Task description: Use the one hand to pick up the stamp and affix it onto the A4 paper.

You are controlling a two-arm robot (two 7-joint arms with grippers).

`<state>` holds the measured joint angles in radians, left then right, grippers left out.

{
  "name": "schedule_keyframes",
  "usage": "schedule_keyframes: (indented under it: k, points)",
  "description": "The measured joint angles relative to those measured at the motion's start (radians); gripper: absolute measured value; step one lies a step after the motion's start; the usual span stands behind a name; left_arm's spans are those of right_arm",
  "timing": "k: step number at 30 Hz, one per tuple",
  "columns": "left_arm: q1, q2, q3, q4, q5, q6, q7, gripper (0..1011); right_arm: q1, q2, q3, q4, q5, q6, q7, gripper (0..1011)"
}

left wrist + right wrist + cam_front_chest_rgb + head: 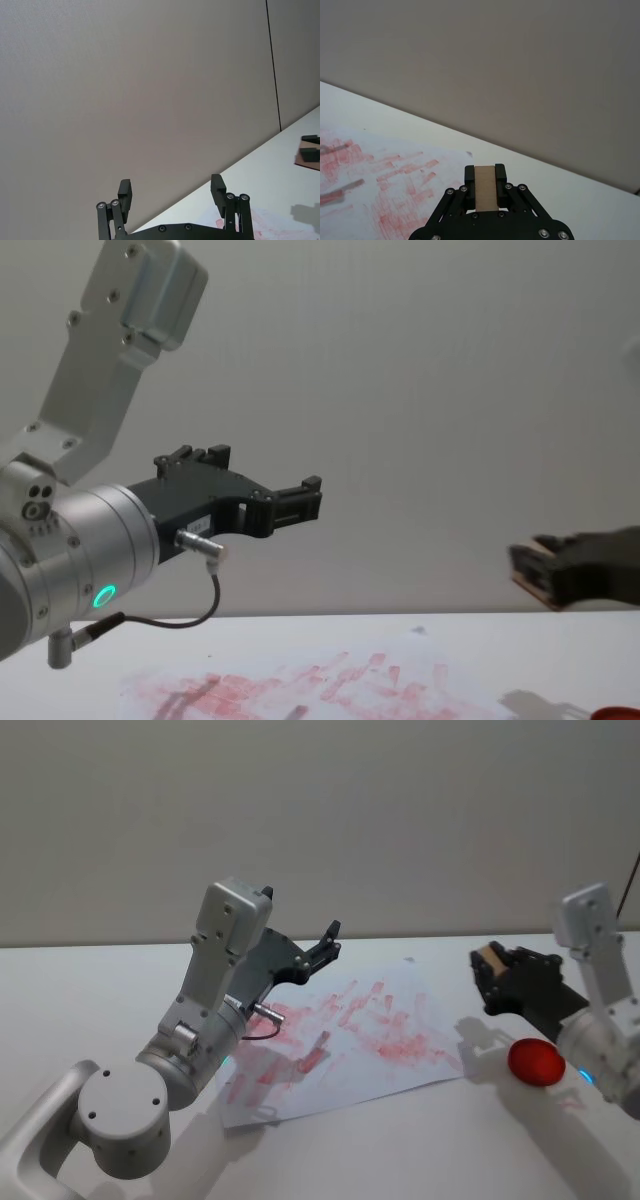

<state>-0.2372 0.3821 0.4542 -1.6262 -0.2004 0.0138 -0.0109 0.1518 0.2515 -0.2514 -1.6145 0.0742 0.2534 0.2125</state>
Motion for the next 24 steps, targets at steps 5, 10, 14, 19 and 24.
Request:
schedule_keyframes:
  k: [5, 10, 14, 19, 24]
  points:
    - [0.0, 0.0, 0.0, 0.0, 0.0, 0.0, 0.0, 1001, -0.064, 0.038, 0.023, -0.056, 0.036, 0.034, -0.051, 217]
    - [0.0, 0.0, 0.0, 0.0, 0.0, 0.0, 0.0, 1001, -0.11, 0.063, 0.038, -0.086, 0.06, 0.057, -0.085, 217]
    - [0.0, 0.0, 0.0, 0.0, 0.0, 0.0, 0.0, 1001, -0.14, 0.081, 0.048, -0.103, 0.073, 0.072, -0.104, 217]
    - [0.0, 0.0, 0.0, 0.0, 0.0, 0.0, 0.0, 1001, -0.164, 0.097, 0.059, -0.111, 0.081, 0.09, -0.117, 217]
    - [0.0, 0.0, 0.0, 0.0, 0.0, 0.0, 0.0, 1001, -0.172, 0.104, 0.063, -0.109, 0.082, 0.101, -0.119, 217]
